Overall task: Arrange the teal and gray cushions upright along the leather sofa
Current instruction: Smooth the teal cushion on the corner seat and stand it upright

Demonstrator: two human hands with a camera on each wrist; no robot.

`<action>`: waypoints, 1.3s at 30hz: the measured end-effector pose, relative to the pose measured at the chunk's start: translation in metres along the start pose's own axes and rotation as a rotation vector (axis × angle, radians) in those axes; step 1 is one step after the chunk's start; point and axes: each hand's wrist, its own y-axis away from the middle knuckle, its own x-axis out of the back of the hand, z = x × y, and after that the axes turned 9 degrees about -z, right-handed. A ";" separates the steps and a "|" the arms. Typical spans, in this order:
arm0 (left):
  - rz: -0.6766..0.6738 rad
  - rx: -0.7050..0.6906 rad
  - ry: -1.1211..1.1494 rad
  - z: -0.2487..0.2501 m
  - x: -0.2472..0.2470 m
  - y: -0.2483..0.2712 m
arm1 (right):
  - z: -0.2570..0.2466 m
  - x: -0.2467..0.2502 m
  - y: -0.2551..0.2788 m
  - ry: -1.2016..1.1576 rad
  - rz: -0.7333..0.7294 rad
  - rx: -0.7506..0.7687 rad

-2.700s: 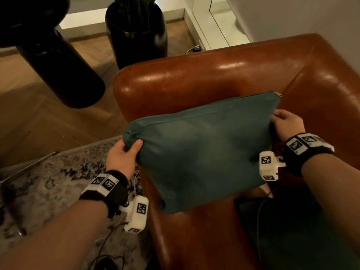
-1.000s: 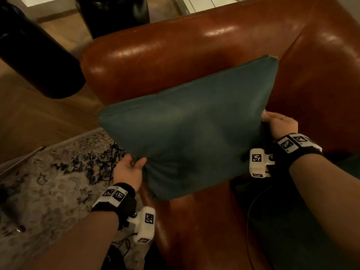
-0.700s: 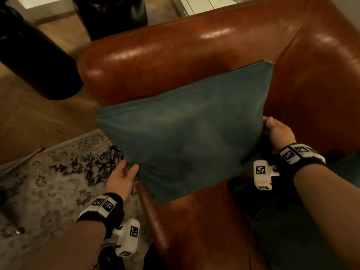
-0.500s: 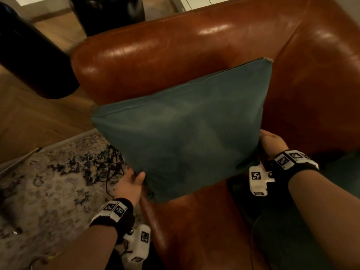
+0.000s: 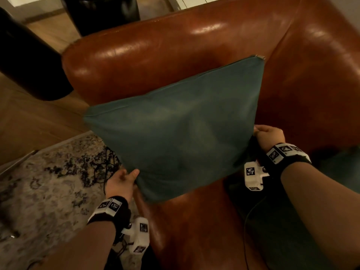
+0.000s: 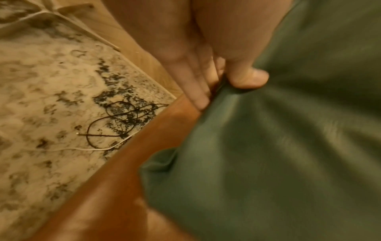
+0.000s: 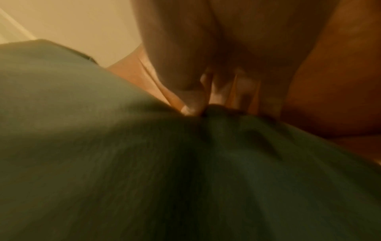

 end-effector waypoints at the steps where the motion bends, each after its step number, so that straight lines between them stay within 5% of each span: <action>1: -0.050 -0.015 -0.057 0.000 -0.001 0.007 | 0.001 -0.001 0.003 -0.025 -0.020 -0.001; 6: -0.208 0.005 -0.178 -0.020 -0.016 0.018 | 0.017 -0.009 0.006 -0.156 -0.047 -0.081; 14: -0.132 -0.040 0.023 -0.018 -0.011 0.002 | 0.026 -0.001 -0.006 -0.210 0.066 -0.036; 21: -0.007 -0.048 -0.122 -0.024 -0.021 0.011 | 0.030 -0.008 -0.009 -0.318 0.090 -0.043; 26: -0.172 0.089 -0.444 -0.044 -0.026 0.022 | 0.028 -0.006 -0.009 -0.076 0.050 -0.164; 32: -0.098 0.104 -0.382 -0.039 -0.029 0.014 | 0.043 -0.004 -0.005 0.116 -0.020 -0.217; 39: -0.055 0.101 -0.497 -0.035 -0.020 0.002 | 0.040 0.007 -0.015 0.124 0.122 -0.247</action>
